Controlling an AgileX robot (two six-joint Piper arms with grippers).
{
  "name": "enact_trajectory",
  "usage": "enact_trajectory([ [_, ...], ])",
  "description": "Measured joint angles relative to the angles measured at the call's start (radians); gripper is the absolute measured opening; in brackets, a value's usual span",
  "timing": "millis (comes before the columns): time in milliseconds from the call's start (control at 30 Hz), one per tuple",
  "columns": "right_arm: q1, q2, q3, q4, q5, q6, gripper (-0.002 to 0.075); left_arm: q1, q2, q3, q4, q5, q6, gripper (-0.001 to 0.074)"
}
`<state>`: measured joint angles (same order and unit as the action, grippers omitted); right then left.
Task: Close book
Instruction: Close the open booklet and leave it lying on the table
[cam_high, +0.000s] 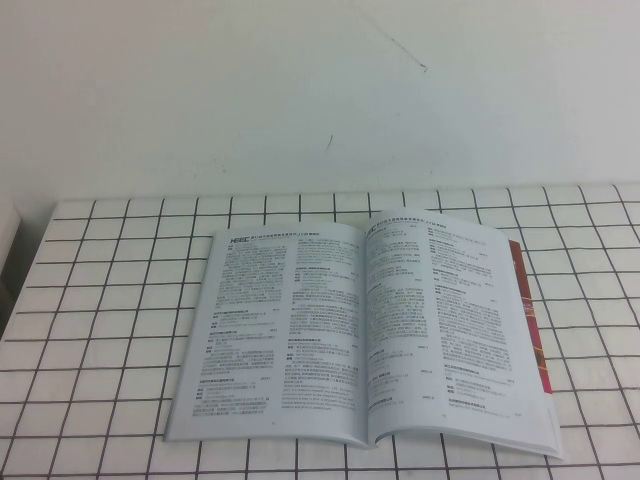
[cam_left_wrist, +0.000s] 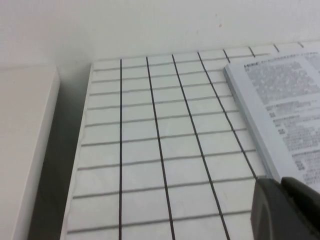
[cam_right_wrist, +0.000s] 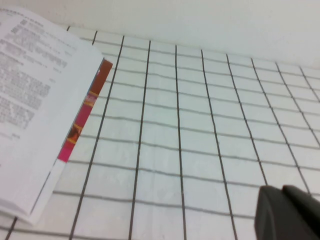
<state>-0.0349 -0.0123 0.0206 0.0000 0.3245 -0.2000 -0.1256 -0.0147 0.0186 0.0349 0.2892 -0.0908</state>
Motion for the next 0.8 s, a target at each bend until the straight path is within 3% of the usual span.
enact_trajectory([
  [100,0.0,0.0,0.008,0.0,-0.115,-0.001,-0.0003,0.0,0.0,0.004,0.0,-0.095,0.002,-0.0004],
  [433,0.0,0.0,0.008,0.0,-0.665,-0.001,-0.0003,0.0,0.0,0.004,0.004,-0.668,0.004,-0.0004],
  [567,0.0,0.0,0.008,0.017,-0.822,0.001,-0.0003,0.0,0.0,0.004,0.004,-0.782,0.004,-0.0004],
  [700,0.0,0.0,0.008,0.057,-0.91,0.015,-0.0003,0.0,0.0,0.004,0.0,-0.82,0.011,-0.0004],
  [800,0.0,0.0,-0.022,0.06,-0.796,0.053,-0.0003,0.0,0.0,0.004,-0.001,-0.795,0.013,-0.0004],
])
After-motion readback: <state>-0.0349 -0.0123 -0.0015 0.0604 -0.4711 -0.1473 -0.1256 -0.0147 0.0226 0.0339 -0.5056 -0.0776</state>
